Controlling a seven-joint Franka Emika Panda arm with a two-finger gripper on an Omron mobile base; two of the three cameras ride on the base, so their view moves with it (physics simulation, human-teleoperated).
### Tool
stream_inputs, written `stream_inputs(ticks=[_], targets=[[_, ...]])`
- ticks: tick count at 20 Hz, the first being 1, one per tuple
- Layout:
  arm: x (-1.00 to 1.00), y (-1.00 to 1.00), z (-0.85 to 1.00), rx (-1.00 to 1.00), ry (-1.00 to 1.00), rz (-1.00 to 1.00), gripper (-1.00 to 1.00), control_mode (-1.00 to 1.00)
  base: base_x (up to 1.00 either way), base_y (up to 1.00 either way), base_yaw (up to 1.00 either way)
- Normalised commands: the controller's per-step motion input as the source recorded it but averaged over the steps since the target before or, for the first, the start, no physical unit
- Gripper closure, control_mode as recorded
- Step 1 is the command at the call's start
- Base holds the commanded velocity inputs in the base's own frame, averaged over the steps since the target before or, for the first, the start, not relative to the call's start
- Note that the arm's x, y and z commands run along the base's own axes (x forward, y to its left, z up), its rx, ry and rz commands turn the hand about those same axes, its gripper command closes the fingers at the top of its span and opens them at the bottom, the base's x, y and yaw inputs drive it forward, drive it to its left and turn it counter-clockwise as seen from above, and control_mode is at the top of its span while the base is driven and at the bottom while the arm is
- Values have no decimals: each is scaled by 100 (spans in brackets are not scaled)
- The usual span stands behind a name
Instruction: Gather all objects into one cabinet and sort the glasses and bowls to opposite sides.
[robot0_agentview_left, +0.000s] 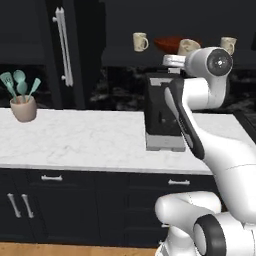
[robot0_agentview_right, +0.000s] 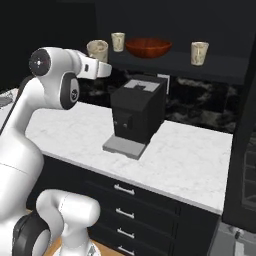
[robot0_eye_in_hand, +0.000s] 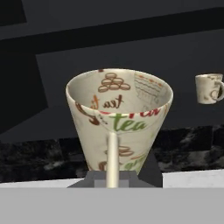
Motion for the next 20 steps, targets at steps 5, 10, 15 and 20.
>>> stream_inputs(ticks=[5,10,15,20], targets=[[0,0,0,0,0,0,100,100,0,-2,7],[0,0,0,0,0,0,100,100,49,0,0],[0,0,0,0,0,0,100,100,85,0,0],[0,0,0,0,0,0,100,100,30,0,0]])
